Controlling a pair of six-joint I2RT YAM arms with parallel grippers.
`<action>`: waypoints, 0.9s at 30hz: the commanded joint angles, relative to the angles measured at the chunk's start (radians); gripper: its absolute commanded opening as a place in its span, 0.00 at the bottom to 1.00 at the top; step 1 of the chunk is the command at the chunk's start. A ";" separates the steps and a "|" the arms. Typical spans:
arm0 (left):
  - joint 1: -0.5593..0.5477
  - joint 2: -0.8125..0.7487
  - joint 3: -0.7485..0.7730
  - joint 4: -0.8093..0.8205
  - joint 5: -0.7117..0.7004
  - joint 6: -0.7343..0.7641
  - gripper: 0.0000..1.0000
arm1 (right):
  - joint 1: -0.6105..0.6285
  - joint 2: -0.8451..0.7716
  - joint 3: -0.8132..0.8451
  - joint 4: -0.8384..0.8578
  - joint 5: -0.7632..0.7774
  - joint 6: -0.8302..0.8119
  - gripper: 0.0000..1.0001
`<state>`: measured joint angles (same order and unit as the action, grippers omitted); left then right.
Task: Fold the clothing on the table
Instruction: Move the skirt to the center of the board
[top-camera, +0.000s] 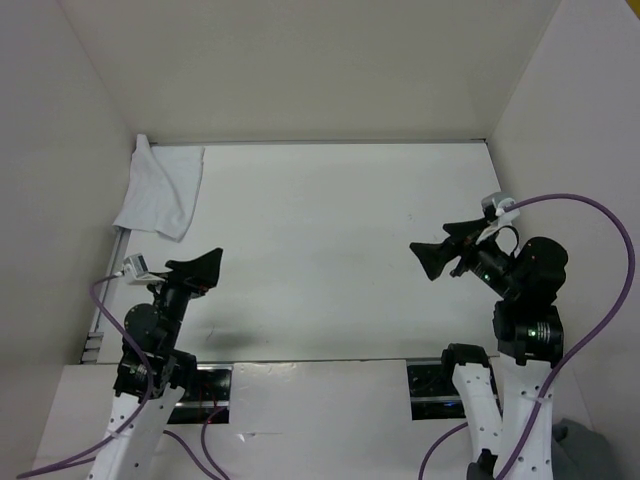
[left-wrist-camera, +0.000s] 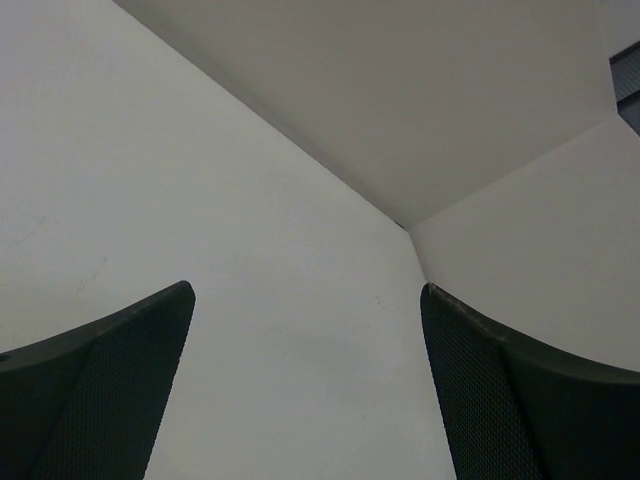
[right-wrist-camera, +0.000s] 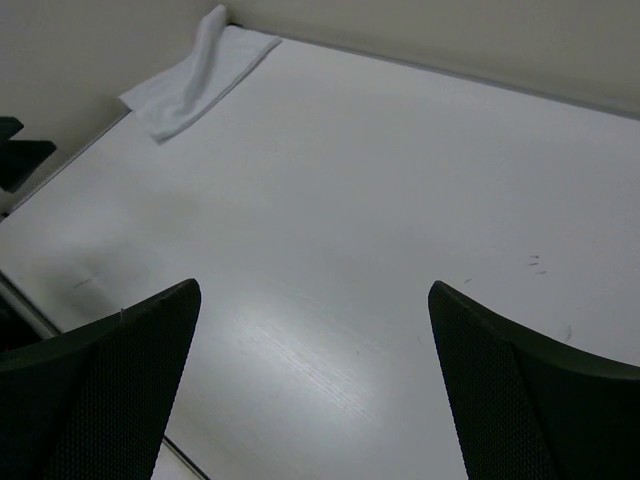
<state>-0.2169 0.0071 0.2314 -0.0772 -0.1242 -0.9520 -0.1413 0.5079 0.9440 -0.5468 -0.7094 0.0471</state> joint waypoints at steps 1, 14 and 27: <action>0.001 -0.118 0.075 0.074 0.014 0.128 1.00 | -0.014 0.062 0.026 -0.010 -0.131 0.020 0.99; -0.022 1.255 1.109 -0.349 -0.391 0.481 1.00 | -0.023 0.097 0.007 0.019 -0.038 0.034 0.99; 0.068 1.996 1.675 -0.642 -0.611 0.492 0.96 | -0.032 0.046 -0.002 0.039 -0.038 0.034 0.99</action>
<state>-0.2012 1.9762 1.8114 -0.6991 -0.6476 -0.4988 -0.1665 0.5674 0.9405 -0.5423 -0.7536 0.0708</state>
